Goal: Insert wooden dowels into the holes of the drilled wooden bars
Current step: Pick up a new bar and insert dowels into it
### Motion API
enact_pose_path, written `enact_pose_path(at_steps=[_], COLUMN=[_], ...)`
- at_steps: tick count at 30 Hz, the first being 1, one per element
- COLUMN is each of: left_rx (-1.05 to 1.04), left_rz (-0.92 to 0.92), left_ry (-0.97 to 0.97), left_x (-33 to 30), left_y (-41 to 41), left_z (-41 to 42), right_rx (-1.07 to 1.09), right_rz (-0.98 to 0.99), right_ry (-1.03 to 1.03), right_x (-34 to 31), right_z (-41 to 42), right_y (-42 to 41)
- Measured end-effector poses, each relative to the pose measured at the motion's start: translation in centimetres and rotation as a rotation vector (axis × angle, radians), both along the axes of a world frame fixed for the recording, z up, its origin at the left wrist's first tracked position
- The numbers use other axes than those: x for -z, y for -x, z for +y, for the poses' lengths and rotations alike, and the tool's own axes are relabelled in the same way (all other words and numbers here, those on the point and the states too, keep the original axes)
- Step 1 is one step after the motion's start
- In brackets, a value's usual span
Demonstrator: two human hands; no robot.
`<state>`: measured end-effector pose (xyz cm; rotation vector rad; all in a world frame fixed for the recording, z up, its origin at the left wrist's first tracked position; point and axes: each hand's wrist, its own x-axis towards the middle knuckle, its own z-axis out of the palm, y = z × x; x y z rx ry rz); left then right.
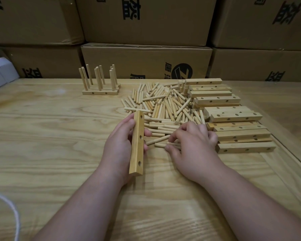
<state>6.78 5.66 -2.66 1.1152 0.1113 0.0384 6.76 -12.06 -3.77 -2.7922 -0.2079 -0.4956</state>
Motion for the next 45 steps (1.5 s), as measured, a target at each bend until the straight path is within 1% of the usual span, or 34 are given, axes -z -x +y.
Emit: enact_pose_path(at_steps=[3,10,20,23,25,28,31,34,37,40,43,45], left_rx=[-0.017,-0.016,-0.008,0.001,0.01,0.018,0.017,0.024,0.038,0.053,0.052,0.054], left_rz=[0.006,0.0,-0.014,-0.018,-0.028,-0.037,-0.044,-0.059,-0.076,-0.083,-0.082,-0.075], left_ry=[-0.053,-0.068,-0.03,-0.024,-0.028,-0.035,-0.078,-0.12,-0.148,-0.161,-0.132,-0.124], left_x=[0.2,0.5,0.0,-0.1,-0.2,-0.3,-0.2,-0.1,0.0,-0.2,-0.5,-0.6], left_y=[0.0,-0.1,0.1,0.2,0.3,0.4,0.5,0.6,0.5,0.6,0.8,0.8], left_z=[-0.1,-0.1,-0.2,-0.2,-0.2,-0.2,-0.2,-0.4,-0.5,-0.5,-0.6,-0.6], right_rx=[-0.003,0.04,-0.055,-0.128,-0.185,-0.233,-0.25,-0.227,-0.185,-0.23,-0.297,-0.285], right_rz=[0.005,0.021,0.036,-0.02,-0.074,-0.056,-0.04,-0.081,-0.091,-0.079,-0.048,-0.027], right_ry=[-0.041,0.023,-0.068,-0.093,-0.163,-0.348,-0.482,-0.585,-0.634,-0.655,-0.689,-0.704], right_x=[0.0,-0.2,-1.0,-1.2,-1.3,-1.2,-1.1,-0.9,-0.8,-0.9,-1.2,-1.3], right_z=[0.1,0.0,0.3,0.3,0.4,0.4,0.2,0.0,0.1,0.1,0.3,0.3], right_y=[0.0,-0.1,0.4,0.5,0.5,0.5,0.5,0.5,0.3,0.5,0.8,0.7])
